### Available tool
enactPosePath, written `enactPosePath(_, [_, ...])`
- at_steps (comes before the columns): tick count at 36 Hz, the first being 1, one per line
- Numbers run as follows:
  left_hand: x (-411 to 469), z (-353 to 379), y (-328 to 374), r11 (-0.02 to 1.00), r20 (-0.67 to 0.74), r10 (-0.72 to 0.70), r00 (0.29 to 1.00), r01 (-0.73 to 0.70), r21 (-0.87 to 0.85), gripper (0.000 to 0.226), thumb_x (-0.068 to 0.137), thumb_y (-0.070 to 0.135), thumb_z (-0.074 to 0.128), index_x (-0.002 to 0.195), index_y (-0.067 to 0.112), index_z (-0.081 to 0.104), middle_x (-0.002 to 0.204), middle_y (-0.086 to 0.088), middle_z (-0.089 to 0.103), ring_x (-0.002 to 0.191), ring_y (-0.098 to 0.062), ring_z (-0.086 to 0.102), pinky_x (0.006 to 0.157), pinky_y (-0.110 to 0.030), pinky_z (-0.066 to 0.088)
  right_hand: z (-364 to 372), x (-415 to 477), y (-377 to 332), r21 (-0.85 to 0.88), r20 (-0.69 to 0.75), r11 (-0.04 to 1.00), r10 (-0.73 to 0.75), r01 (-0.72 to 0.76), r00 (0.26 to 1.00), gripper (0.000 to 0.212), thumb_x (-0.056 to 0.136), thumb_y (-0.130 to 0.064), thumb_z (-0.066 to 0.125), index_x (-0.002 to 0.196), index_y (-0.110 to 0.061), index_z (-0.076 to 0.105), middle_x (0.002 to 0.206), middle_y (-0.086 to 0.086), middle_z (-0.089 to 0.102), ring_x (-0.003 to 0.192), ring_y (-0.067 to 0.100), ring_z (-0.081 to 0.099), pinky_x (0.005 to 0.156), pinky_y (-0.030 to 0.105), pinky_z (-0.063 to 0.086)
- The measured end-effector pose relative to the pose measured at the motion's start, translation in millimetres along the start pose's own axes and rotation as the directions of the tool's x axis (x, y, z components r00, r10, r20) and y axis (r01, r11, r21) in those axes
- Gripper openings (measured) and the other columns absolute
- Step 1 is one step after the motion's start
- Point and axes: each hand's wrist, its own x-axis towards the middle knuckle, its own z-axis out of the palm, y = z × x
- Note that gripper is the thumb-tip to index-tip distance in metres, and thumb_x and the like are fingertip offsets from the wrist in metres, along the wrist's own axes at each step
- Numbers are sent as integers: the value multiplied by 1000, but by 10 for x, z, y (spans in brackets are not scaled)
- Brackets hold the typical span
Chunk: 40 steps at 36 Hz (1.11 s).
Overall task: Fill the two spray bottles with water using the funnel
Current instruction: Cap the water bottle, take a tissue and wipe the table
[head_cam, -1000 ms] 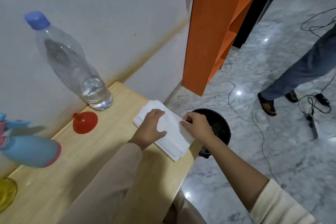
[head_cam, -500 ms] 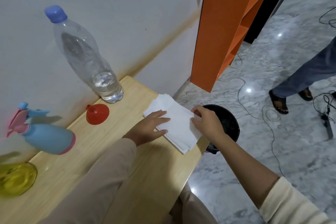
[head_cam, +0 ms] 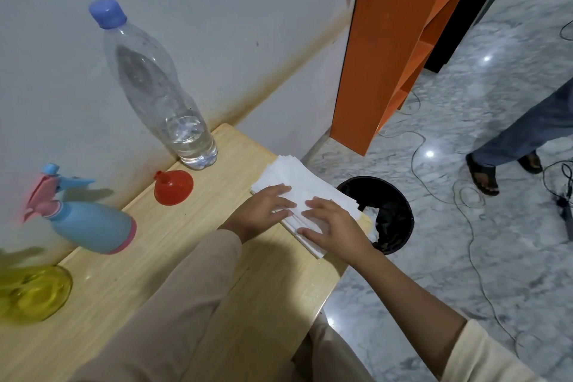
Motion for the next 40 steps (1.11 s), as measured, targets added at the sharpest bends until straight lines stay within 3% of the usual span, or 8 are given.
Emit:
enactPosePath(11, [8, -20, 12, 996, -9, -30, 1000, 29, -90, 24, 92, 29, 62, 114, 23, 69, 142, 8, 48, 135, -5, 37, 113, -27, 29, 7, 46, -44, 237, -95, 967, 121, -96, 988, 18, 86, -17, 68, 101, -10, 74, 117, 6, 67, 119, 14, 55, 103, 23, 38])
enactPosePath(15, [5, -35, 26, 998, -30, -19, 999, 17, -64, 26, 94, 31, 59, 117, 22, 68, 139, 8, 52, 136, -4, 36, 111, -15, 13, -20, 45, -73, 293, -109, 948, 161, -123, 981, 18, 86, -16, 68, 101, -8, 73, 110, 7, 70, 116, 15, 58, 103, 19, 35])
enactPosePath(19, [0, -60, 58, 998, -92, -4, 996, -2, -62, 28, 94, 30, 58, 119, 20, 67, 134, 6, 58, 133, -2, 40, 111, -13, 8, -78, 52, -114, 353, -123, 923, 206, -151, 971, 18, 86, -13, 68, 101, -6, 73, 109, 9, 71, 111, 15, 61, 112, 24, 26])
enactPosePath(25, [12, -103, 94, 997, -182, 66, 981, -72, -28, 26, 94, 26, 59, 117, 18, 68, 128, 6, 62, 129, -1, 43, 107, -1, 2, -188, 64, -123, 373, -133, 916, 212, -149, 968, 21, 83, -11, 70, 103, -5, 72, 108, 12, 70, 101, 2, 58, 109, 40, 37])
enactPosePath(29, [43, -113, 120, 995, -228, 96, 969, -103, -16, 25, 95, 25, 59, 117, 18, 68, 124, 13, 58, 118, 12, 34, 110, -4, 6, -257, 71, -120, 354, -161, 927, 187, -120, 969, 21, 82, -12, 71, 102, -7, 72, 107, 11, 71, 102, 7, 62, 102, 27, 44])
enactPosePath(32, [40, -151, 179, 990, -274, 141, 951, -139, 27, 22, 93, 20, 62, 111, 14, 72, 121, 2, 66, 121, -7, 53, 113, -13, 19, -301, 68, -108, 313, -180, 945, 155, -93, 971, 19, 83, -13, 71, 101, -8, 73, 104, 7, 72, 100, 5, 64, 91, 10, 46])
enactPosePath(34, [43, -167, 176, 985, -267, 174, 948, -168, 48, 20, 91, 18, 64, 108, 13, 73, 116, -2, 70, 115, -15, 60, 113, -29, 32, -332, 58, -102, 285, -186, 955, 140, -82, 973, 18, 84, -15, 70, 101, -11, 73, 101, 2, 73, 96, 1, 63, 90, 14, 49])
enactPosePath(40, [33, -201, 207, 980, -268, 196, 943, -196, 26, 19, 89, 14, 66, 107, 10, 73, 109, -1, 72, 104, -16, 65, 98, -30, 46, -379, 39, -50, 196, -243, 980, 82, -33, 966, 19, 83, -12, 71, 101, -11, 73, 98, 2, 74, 90, 10, 69, 85, 25, 54])
